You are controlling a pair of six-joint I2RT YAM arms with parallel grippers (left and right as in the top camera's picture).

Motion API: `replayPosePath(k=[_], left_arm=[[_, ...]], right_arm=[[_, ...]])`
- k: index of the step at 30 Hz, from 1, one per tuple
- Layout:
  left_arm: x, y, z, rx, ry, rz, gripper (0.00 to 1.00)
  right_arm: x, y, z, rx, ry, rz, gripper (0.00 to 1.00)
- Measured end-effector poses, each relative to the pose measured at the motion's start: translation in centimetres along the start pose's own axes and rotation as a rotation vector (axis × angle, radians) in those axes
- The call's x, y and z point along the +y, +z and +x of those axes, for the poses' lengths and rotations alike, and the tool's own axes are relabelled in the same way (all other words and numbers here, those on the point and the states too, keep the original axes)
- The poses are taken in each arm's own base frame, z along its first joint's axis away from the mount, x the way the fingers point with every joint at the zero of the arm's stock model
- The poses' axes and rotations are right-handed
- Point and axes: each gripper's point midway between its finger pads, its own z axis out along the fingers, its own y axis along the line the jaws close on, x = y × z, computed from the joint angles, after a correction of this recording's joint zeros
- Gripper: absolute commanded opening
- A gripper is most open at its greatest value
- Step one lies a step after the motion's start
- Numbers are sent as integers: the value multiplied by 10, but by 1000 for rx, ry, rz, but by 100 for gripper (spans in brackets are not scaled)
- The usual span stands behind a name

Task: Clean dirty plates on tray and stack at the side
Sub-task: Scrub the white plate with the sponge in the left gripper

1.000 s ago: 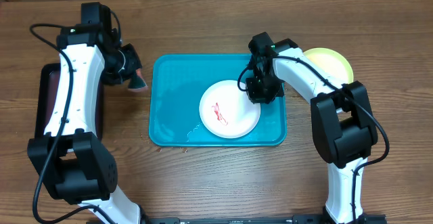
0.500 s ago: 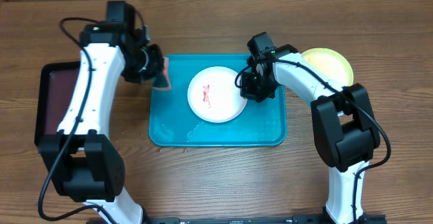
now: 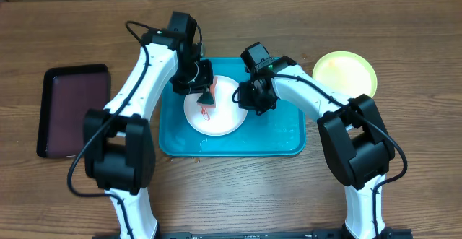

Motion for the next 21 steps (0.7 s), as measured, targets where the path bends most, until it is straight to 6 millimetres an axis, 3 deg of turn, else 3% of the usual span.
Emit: replayPosePath(k=[8, 21], left_arm=[[13, 34, 6, 84, -30, -30, 4], [21, 36, 4, 70, -48, -81, 4]], right_arm=[[13, 3, -4, -51, -17, 2, 4], [17, 4, -7, -81, 26, 15, 4]])
